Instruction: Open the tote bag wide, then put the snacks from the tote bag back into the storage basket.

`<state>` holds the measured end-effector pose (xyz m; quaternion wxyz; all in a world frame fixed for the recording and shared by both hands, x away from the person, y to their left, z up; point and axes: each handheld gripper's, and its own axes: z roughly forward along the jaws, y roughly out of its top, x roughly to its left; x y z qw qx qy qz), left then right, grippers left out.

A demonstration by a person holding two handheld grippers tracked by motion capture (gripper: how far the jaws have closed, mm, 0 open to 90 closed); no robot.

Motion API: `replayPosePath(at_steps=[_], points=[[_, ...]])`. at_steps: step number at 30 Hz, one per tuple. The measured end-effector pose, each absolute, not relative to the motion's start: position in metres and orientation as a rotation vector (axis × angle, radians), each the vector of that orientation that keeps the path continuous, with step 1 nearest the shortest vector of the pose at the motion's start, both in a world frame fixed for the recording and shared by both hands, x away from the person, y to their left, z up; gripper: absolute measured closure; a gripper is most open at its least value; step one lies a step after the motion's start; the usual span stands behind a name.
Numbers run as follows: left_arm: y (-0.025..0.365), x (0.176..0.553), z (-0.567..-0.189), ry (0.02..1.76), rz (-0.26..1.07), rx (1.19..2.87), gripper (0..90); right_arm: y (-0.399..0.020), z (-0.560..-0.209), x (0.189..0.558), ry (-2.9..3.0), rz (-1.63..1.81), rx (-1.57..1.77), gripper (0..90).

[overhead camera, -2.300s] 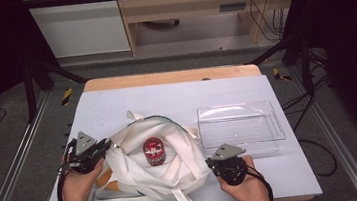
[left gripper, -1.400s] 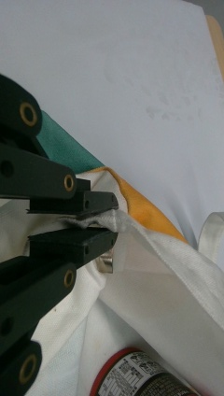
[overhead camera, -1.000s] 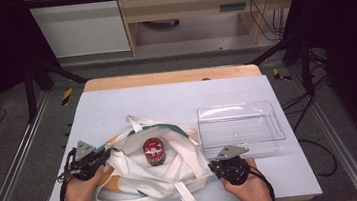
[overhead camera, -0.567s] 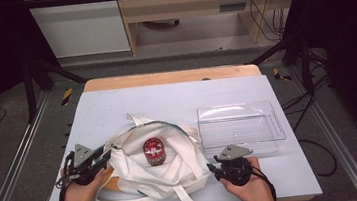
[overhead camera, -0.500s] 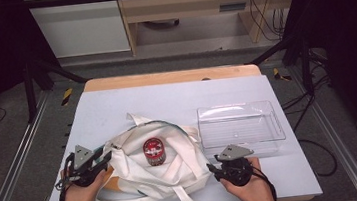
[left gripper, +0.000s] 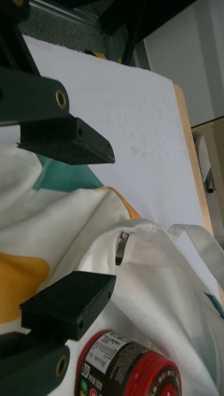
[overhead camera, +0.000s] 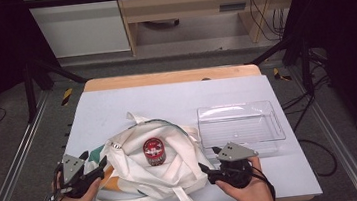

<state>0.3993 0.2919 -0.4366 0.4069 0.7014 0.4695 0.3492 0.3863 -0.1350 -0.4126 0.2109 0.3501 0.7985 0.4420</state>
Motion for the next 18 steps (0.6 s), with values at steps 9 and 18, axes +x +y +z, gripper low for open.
replayPosePath(at_steps=[9,18], points=[[0.299,0.400,-0.442,1.213,0.888,1.747,22.4,-0.087,-0.395,0.404,2.310,1.222,0.868,17.0],[0.302,0.400,-0.443,1.237,0.897,1.718,16.5,-0.050,-0.404,0.432,2.385,1.193,0.861,11.8]])
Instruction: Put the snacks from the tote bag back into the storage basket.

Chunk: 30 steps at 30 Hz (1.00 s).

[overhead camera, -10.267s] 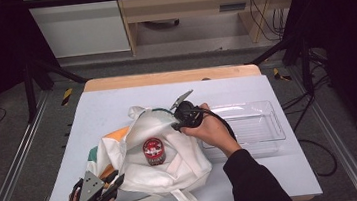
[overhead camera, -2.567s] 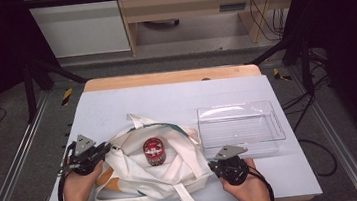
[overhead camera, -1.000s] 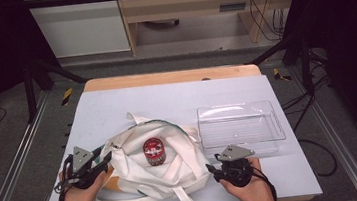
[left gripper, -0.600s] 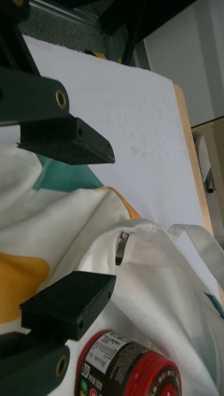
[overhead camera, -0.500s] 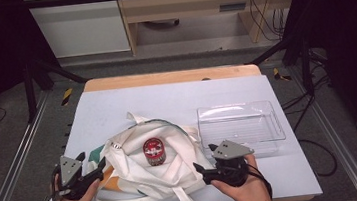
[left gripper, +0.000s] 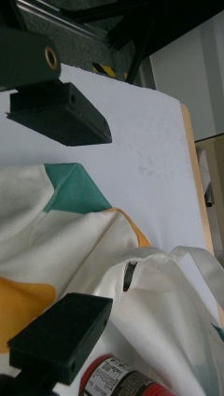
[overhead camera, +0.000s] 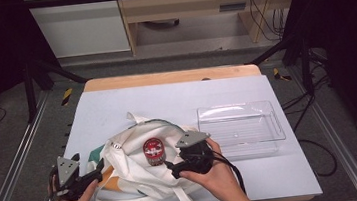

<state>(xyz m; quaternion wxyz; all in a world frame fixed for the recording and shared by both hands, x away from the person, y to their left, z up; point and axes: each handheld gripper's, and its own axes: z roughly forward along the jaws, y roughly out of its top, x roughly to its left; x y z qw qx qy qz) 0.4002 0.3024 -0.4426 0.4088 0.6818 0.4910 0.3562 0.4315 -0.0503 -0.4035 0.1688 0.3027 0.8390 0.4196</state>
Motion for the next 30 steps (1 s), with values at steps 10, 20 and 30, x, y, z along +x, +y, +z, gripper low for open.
replayPosePath(at_steps=[10,20,30], points=[[0.305,0.403,-0.444,1.231,0.879,1.703,8.4,-0.019,-0.402,0.452,2.447,1.182,0.791,9.6],[0.309,0.404,-0.445,1.253,0.874,1.691,8.5,-0.001,-0.415,0.469,2.513,1.123,0.755,10.9],[0.310,0.404,-0.445,1.254,0.863,1.699,9.5,0.014,-0.426,0.485,2.575,1.103,0.761,14.6]])
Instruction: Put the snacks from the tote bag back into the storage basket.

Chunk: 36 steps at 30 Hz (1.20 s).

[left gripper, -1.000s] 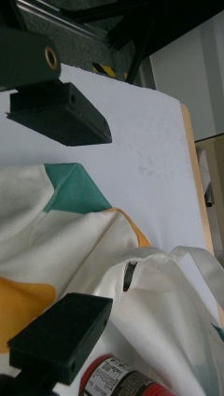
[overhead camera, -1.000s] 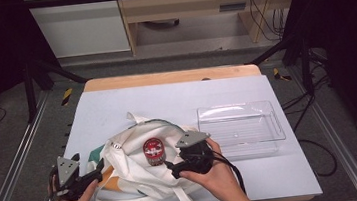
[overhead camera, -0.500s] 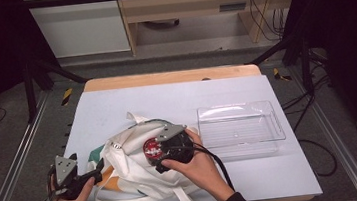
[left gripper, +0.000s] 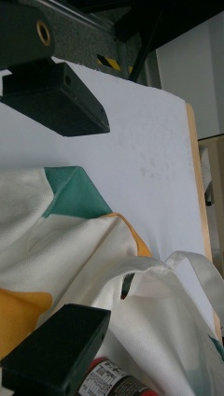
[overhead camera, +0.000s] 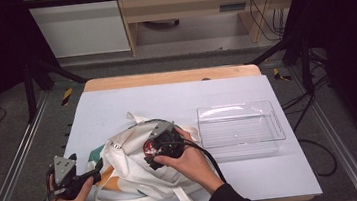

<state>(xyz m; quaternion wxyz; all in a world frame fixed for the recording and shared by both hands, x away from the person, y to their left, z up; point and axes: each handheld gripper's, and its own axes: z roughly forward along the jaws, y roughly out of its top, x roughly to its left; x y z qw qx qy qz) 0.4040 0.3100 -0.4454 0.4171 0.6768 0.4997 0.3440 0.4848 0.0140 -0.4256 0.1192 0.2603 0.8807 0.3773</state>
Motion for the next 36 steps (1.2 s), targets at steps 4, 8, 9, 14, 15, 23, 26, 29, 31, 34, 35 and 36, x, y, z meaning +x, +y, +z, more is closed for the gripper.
replayPosePath(at_steps=[4,8,9,14,15,23,26,29,31,34,35,36], points=[[0.310,0.404,-0.445,1.254,0.864,1.698,9.7,0.017,-0.430,0.489,2.604,1.070,0.762,17.1],[0.311,0.404,-0.445,1.255,0.864,1.695,9.8,0.017,-0.435,0.492,2.643,1.039,0.754,18.6],[0.311,0.404,-0.445,1.254,0.864,1.696,9.8,0.018,-0.436,0.493,2.650,1.030,0.748,18.6],[0.310,0.404,-0.445,1.251,0.862,1.700,10.2,0.020,-0.440,0.493,2.667,1.002,0.741,19.2],[0.310,0.404,-0.445,1.251,0.862,1.701,10.3,0.020,-0.440,0.493,2.666,1.006,0.740,19.6],[0.311,0.404,-0.445,1.255,0.864,1.696,10.3,0.020,-0.440,0.493,2.661,0.999,0.732,22.7],[0.311,0.403,-0.445,1.255,0.865,1.692,10.3,0.020,-0.441,0.494,2.655,1.004,0.735,24.3],[0.311,0.404,-0.445,1.257,0.865,1.691,10.3,0.020,-0.442,0.496,2.664,1.000,0.741,24.5],[0.312,0.403,-0.445,1.257,0.864,1.689,10.2,0.021,-0.443,0.496,2.660,0.997,0.738,25.5],[0.312,0.403,-0.445,1.259,0.864,1.685,10.3,0.022,-0.442,0.496,2.661,0.988,0.754,25.7],[0.313,0.403,-0.445,1.260,0.864,1.683,10.3,0.022,-0.442,0.496,2.660,0.985,0.762,25.8],[0.313,0.403,-0.445,1.261,0.864,1.682,10.3,0.022,-0.442,0.495,2.660,0.984,0.762,25.8]])
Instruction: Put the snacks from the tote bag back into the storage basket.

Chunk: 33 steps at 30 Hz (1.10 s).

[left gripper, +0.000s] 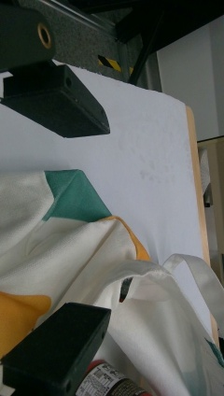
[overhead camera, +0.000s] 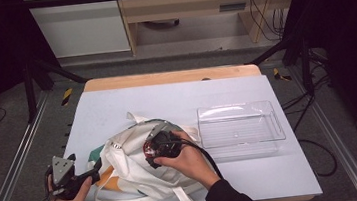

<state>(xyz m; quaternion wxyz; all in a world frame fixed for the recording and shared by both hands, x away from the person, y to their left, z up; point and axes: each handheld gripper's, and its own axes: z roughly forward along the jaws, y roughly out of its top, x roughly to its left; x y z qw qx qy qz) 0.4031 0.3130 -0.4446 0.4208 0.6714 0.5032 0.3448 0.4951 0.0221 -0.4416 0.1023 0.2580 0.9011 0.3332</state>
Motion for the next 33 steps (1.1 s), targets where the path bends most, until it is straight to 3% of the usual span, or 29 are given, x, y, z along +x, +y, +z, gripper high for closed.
replayPosePath(at_steps=[33], points=[[0.318,0.405,-0.445,1.295,0.888,1.653,10.4,-0.008,-0.373,0.449,2.573,1.129,0.675,25.9]])
